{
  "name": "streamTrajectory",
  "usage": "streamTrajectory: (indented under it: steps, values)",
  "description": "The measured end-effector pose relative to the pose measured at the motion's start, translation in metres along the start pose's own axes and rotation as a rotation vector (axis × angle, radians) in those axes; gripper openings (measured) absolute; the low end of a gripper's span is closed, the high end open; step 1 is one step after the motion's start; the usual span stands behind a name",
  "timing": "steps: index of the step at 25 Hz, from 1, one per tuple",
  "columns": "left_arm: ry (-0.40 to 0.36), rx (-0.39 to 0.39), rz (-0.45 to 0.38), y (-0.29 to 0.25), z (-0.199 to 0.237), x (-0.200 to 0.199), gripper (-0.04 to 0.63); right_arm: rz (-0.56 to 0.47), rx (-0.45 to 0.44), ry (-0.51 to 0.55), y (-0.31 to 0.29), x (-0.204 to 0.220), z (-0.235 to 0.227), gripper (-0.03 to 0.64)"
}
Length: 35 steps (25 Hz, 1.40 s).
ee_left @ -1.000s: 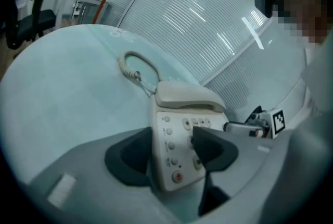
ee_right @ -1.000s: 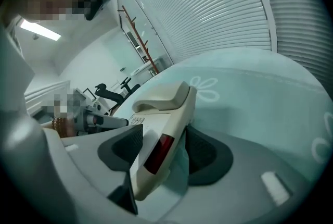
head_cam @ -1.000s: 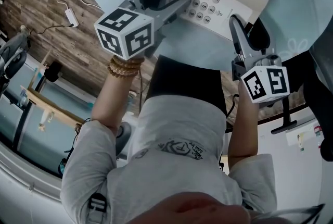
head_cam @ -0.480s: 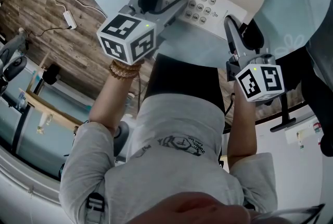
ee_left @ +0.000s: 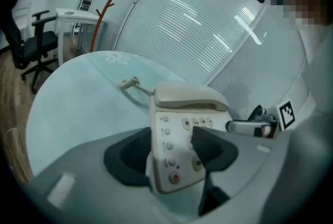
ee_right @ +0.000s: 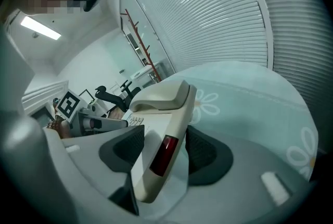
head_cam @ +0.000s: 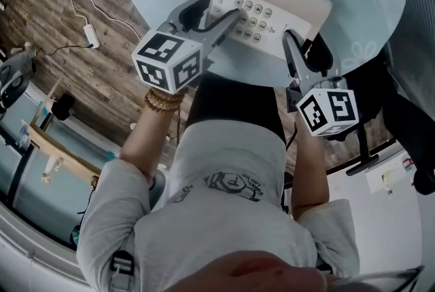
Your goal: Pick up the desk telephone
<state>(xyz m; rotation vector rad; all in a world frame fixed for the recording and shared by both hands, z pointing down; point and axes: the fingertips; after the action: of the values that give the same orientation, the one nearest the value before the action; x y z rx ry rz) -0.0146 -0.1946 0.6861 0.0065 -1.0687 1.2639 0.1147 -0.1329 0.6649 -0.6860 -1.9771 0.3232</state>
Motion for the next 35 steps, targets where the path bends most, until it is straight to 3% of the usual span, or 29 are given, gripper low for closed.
streamTrajectory:
  steps: [20,35]
  values:
    - [-0.014,-0.018,-0.145,0.091,-0.097,-0.094,0.253,-0.111,-0.016,0.117,0.087,-0.12,0.081,0.249]
    - [-0.053,-0.019,-0.229,0.158,-0.169,-0.131,0.256,-0.197,-0.036,0.172,0.163,-0.17,0.133,0.249]
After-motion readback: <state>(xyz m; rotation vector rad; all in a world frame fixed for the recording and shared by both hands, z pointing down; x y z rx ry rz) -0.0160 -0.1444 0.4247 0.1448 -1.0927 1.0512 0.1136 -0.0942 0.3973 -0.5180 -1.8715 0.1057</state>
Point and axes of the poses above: the fingertips, and each gripper's own axes: y backward along the fingers, z to its left, x out of its underside, and after that the axes turned 9 degrees about -z, right-handed
